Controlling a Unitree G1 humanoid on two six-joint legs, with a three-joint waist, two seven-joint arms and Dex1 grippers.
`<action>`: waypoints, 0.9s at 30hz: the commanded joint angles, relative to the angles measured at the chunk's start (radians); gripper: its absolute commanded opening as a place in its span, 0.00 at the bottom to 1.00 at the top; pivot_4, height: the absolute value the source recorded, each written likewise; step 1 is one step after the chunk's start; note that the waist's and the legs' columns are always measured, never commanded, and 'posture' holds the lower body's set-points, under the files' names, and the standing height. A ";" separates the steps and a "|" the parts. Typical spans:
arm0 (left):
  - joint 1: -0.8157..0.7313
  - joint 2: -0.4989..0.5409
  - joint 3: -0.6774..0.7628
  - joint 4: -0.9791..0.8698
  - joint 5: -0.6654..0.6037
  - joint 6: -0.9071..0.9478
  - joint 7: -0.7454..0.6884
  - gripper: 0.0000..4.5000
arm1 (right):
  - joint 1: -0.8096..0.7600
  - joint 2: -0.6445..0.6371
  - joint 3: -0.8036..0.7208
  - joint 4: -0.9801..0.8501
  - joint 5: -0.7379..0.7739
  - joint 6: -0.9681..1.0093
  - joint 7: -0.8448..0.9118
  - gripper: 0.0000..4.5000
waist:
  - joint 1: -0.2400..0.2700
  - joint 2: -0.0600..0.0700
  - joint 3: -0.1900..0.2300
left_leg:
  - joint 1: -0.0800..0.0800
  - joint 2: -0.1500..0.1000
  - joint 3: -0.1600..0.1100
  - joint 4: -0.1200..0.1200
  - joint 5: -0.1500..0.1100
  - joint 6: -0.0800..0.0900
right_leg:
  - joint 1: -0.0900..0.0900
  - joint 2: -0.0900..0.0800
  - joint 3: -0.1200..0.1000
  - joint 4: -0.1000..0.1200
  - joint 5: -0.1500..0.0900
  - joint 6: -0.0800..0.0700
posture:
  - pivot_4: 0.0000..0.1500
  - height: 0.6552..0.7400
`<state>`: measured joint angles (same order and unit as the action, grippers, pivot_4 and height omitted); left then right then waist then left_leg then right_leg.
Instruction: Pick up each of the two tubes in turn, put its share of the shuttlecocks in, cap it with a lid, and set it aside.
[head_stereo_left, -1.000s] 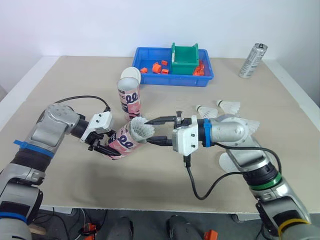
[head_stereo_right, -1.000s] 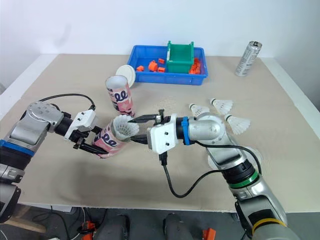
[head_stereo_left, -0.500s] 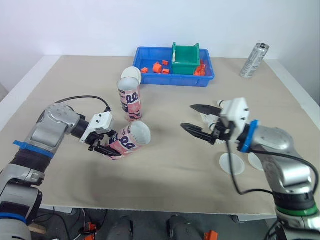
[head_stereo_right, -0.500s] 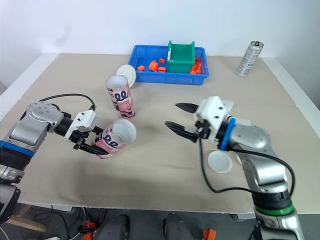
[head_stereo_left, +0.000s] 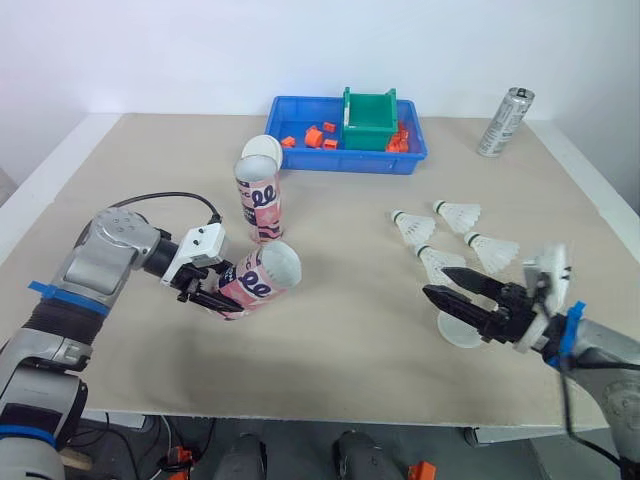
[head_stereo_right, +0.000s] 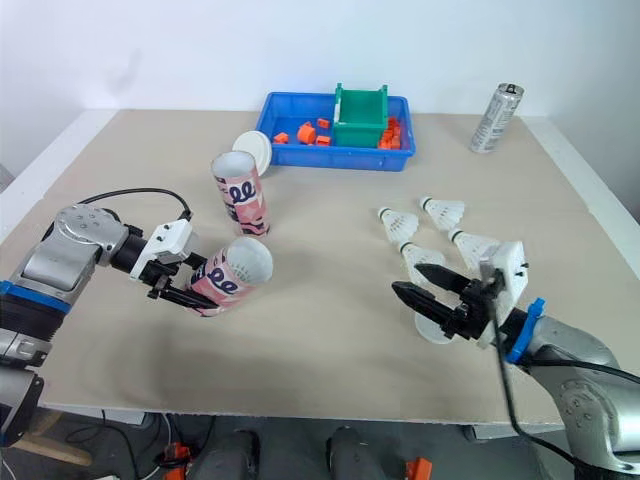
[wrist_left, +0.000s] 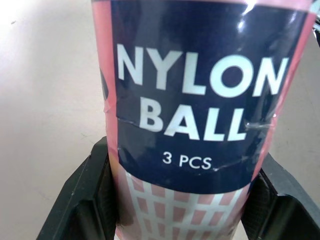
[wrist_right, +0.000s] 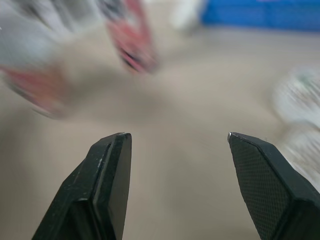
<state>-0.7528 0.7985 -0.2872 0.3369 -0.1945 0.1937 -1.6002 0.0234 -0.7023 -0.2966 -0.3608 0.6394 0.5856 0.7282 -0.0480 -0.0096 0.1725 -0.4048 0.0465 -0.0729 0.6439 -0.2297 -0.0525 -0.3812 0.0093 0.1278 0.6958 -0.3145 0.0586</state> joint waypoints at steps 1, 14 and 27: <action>0.021 -0.011 -0.028 0.004 0.013 0.000 -0.014 0.62 | -0.035 0.006 0.104 0.090 -0.212 -0.147 -0.067 0.74 | 0.000 0.000 0.000 | 0.000 0.000 0.000 0.000 0.000 0.000 | 0.000 0.000 0.000 0.000 0.000 0.000 | 1.00 0.98; 0.036 0.008 -0.019 -0.010 0.009 0.000 -0.014 0.62 | -0.119 0.047 0.108 0.228 -0.325 -0.284 -0.097 0.74 | 0.000 0.000 0.000 | 0.000 0.000 0.000 -0.001 0.000 0.000 | 0.000 0.000 0.000 0.000 0.001 -0.003 | 1.00 0.98; 0.030 0.007 -0.025 -0.011 0.006 0.001 -0.014 0.62 | -0.173 0.102 0.126 0.283 -0.377 -0.296 -0.136 0.57 | 0.000 0.000 0.000 | 0.000 0.000 0.000 -0.001 0.000 0.000 | 0.000 0.000 0.000 0.000 0.002 -0.005 | 1.00 0.98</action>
<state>-0.7404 0.8021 -0.2767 0.3263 -0.1993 0.1931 -1.6006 -0.1363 -0.6005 -0.1548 -0.0636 0.2647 0.3082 0.5987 -0.0482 -0.0093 0.1724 -0.4048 0.0463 -0.0730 0.6428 -0.2297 -0.0524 -0.3815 0.0093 0.1276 0.6962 -0.3125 0.0536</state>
